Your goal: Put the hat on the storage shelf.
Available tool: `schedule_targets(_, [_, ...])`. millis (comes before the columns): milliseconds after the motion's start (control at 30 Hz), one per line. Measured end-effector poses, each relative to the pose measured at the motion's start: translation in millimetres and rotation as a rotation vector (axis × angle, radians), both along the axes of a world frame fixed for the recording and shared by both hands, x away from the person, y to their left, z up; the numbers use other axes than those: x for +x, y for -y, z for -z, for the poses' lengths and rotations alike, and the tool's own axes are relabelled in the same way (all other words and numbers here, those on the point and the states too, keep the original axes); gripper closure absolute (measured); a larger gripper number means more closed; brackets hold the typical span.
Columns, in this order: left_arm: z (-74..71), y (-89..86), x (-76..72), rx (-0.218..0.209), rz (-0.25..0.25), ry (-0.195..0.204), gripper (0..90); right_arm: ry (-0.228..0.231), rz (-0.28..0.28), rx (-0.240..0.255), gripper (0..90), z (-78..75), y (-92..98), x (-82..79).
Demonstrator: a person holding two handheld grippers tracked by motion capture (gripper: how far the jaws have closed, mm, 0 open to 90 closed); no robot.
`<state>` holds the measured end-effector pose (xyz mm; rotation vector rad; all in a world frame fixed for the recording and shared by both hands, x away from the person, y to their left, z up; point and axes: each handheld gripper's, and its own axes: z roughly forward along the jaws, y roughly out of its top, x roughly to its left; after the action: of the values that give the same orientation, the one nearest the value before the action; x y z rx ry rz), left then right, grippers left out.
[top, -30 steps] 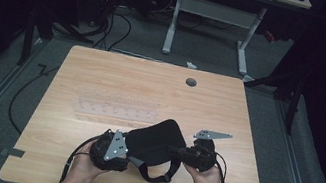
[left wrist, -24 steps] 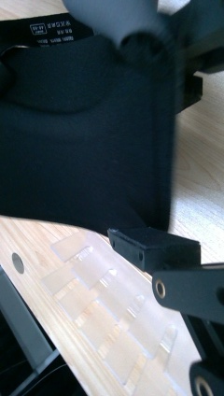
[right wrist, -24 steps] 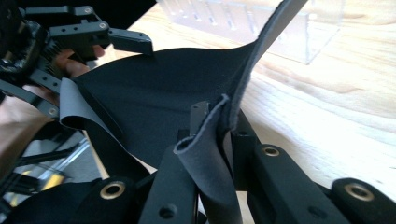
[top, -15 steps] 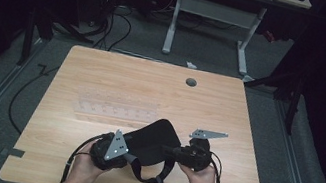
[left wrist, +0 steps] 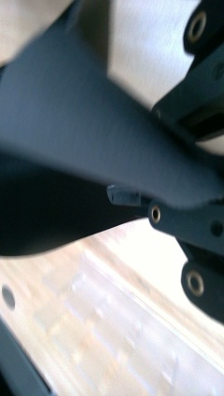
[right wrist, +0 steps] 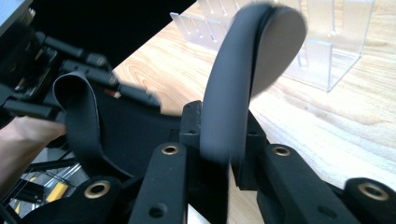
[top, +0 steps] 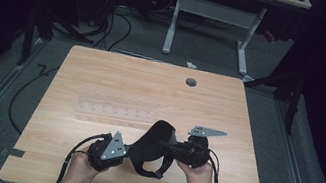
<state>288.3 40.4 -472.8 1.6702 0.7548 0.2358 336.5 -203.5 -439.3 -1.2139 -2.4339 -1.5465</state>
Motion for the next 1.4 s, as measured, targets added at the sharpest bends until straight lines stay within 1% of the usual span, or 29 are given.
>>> schedule_targets(100, [-0.3,3.3,-4.3,0.013,0.028,-0.015,85.9,0.016,0.01,0.011,71.4,1.3,3.2,1.3])
schedule_targets(133, [-0.7,4.3,-6.6,0.005,0.036,-0.013,86.2,0.01,0.005,0.047,66.0,3.5,6.9,3.1])
schedule_targets(167, [-1.4,4.8,-8.9,0.008,0.05,-0.017,86.2,0.01,0.005,0.047,66.0,3.5,6.9,3.1])
schedule_targets(233, [-1.5,5.9,-11.0,0.016,0.062,-0.026,86.3,0.015,0.02,0.056,57.8,4.7,11.1,4.0])
schedule_targets(300, [-0.6,3.7,-9.2,-0.002,0.053,-0.047,86.3,0.028,0.045,0.075,50.1,7.2,18.5,3.1])
schedule_targets(333, [-0.3,1.4,-7.6,-0.011,0.044,-0.06,86.3,0.028,0.045,0.075,50.1,7.2,18.5,3.1])
schedule_targets(400, [-0.9,-2.2,-6.8,-0.027,0.037,-0.073,86.2,0.039,0.051,0.097,47.9,9.8,24.8,1.5])
schedule_targets(433, [-2.2,-3.6,-6.2,-0.047,0.03,-0.084,86.3,0.046,0.063,0.094,47.7,11.0,28.0,0.3])
schedule_targets(467, [-3.7,-5.6,-5.1,-0.056,0.023,-0.091,86.2,0.058,0.079,0.075,46.8,12.7,31.4,-0.5])
schedule_targets(500, [-8.3,-9.5,-4.2,-0.101,0.022,-0.104,86.3,0.06,0.106,0.074,43.6,17.7,39.4,-1.3])
schedule_targets(533, [-8.3,-9.5,-4.2,-0.101,0.022,-0.104,86.2,0.06,0.106,0.074,43.6,17.7,39.4,-1.3])
schedule_targets(567, [-10.5,-10.8,-4.1,-0.113,0.023,-0.104,86.2,0.066,0.129,0.057,41.8,20.4,42.8,-1.7])
schedule_targets(600, [-12.2,-11.3,-3.9,-0.119,0.017,-0.103,86.2,0.077,0.151,0.025,41.1,23.3,45.7,-2.3])
schedule_targets(633, [-13.2,-12.2,-3.5,-0.124,0.012,-0.101,86.2,0.091,0.174,-0.012,40.6,27.5,48.6,-2.0])
schedule_targets(700, [-14.3,-13.9,-1.9,-0.14,0.005,-0.109,86.2,0.103,0.235,-0.09,39.8,39.7,55.3,1.8])
schedule_targets(733, [-14.3,-15.0,-0.9,-0.143,-0.005,-0.107,86.2,0.096,0.27,-0.125,39.9,46.5,59.2,4.5])
schedule_targets(800, [-14.5,-18.4,1.8,-0.17,-0.028,-0.118,86.0,0.083,0.34,-0.2,41.0,59.4,66.7,9.9])
schedule_targets(867, [-14.9,-22.4,4.1,-0.188,-0.043,-0.129,85.9,0.059,0.39,-0.274,42.2,69.2,72.8,14.8])
schedule_targets(933, [-15.6,-26.6,5.6,-0.202,-0.054,-0.134,86.0,0.058,0.426,-0.331,41.6,76.4,76.1,17.9])
schedule_targets(967, [-16.1,-28.7,6.3,-0.207,-0.059,-0.135,85.9,0.067,0.453,-0.373,41.0,79.8,77.9,19.7])
schedule_targets(1000, [-16.7,-30.7,6.9,-0.216,-0.067,-0.136,86.0,0.067,0.453,-0.373,41.0,79.8,77.9,19.7])
schedule_targets(1067, [-17.7,-34.1,8.2,-0.232,-0.08,-0.139,86.0,0.075,0.47,-0.392,40.1,81.7,80.0,21.6])
schedule_targets(1133, [-18.0,-36.4,9.2,-0.24,-0.093,-0.136,86.0,0.082,0.481,-0.416,39.1,83.5,80.8,23.2])
schedule_targets(1167, [-17.8,-37.1,9.5,-0.246,-0.099,-0.138,86.0,0.08,0.48,-0.418,37.9,84.9,81.7,24.4])
schedule_targets(1200, [-17.5,-37.9,9.6,-0.249,-0.102,-0.138,86.0,0.079,0.482,-0.433,36.3,88.6,82.0,25.8])
schedule_targets(1233, [-17.1,-38.5,9.4,-0.249,-0.109,-0.138,86.0,0.079,0.482,-0.433,36.3,88.6,82.0,25.8])
schedule_targets(1267, [-16.8,-39.6,9.5,-0.252,-0.112,-0.14,86.0,0.094,0.485,-0.454,35.3,90.7,81.1,25.5])
schedule_targets(1300, [-16.6,-40.7,9.6,-0.256,-0.118,-0.141,86.0,0.103,0.487,-0.452,35.5,91.4,80.9,24.5])
schedule_targets(1400, [-17.2,-45.1,11.6,-0.266,-0.131,-0.147,86.0,0.099,0.49,-0.45,35.3,91.5,81.7,24.9])
